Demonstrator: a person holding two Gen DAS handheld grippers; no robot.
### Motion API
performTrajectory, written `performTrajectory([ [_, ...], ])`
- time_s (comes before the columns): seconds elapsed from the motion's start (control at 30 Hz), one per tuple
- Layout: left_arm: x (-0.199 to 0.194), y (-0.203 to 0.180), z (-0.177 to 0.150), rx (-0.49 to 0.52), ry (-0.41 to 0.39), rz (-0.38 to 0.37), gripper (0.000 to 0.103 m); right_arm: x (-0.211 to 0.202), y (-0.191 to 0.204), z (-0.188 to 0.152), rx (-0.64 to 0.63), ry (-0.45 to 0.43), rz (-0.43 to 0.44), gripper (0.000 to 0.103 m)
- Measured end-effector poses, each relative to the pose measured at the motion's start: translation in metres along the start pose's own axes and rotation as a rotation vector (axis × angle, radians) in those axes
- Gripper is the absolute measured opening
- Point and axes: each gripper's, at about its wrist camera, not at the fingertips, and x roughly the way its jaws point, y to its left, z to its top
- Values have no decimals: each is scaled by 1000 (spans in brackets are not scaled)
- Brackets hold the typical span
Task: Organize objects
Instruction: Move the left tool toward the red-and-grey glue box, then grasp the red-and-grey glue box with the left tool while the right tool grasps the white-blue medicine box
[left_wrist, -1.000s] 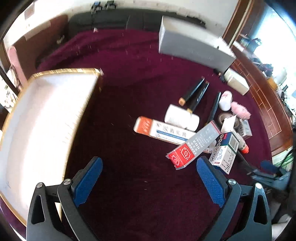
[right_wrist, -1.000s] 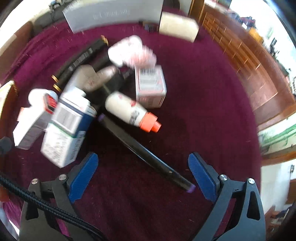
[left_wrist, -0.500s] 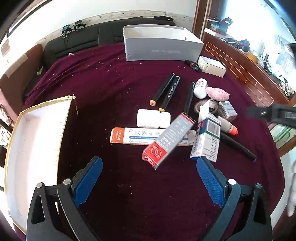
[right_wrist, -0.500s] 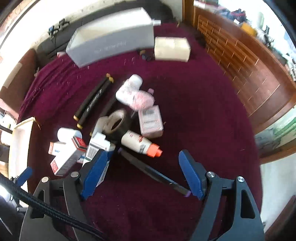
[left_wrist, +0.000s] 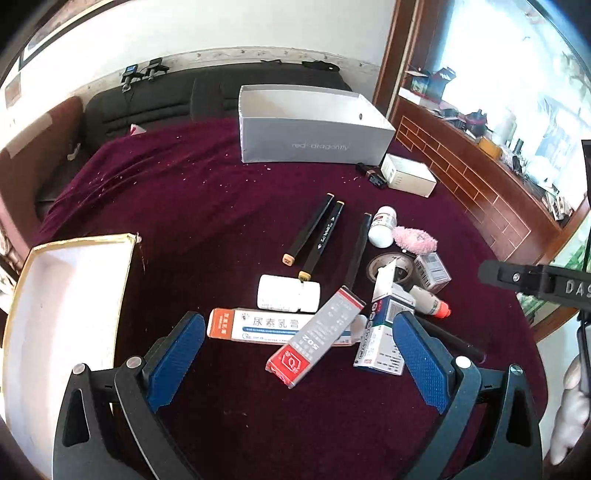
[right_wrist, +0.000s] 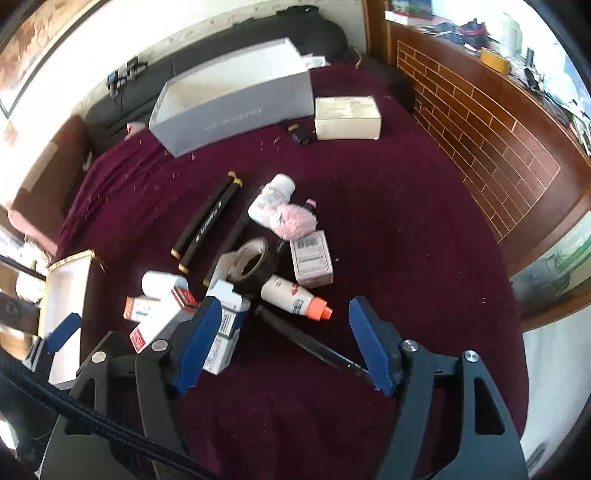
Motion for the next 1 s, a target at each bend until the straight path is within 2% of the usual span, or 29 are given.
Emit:
performTrajectory([
  [0.07,6,-6,1,69,7,42,99,8,-5,-3,39,45,21,71],
  [0.23,20,-20,-7,170,46,1,98,20,-14,-17,70,105,52,71],
  [0.33,26,-28,-13,217,58,5,98,18,-10,-22,70,98,37,71],
  [0.43,40,-30,-15,219,94,-15,86,17,-7,-27,69,100,23,71],
  [0.5,51,-29,-14,215,141,-44,59,17,-6,-30,70,105,18,71],
  [0.57,59,-28,-16,201,185,-64,48,16,-7,-33,73,107,10,71],
  [0.67,63,-31,-17,192,199,-73,47,14,-8,-36,73,110,6,72],
  [0.87,67,-40,-18,183,201,-30,45,15,-6,-38,70,122,14,72],
  [0.9,67,-40,-18,178,201,-21,25,15,-4,-38,68,125,23,72],
  [1.0,59,-32,-15,137,198,-27,22,18,0,-38,61,134,35,72],
])
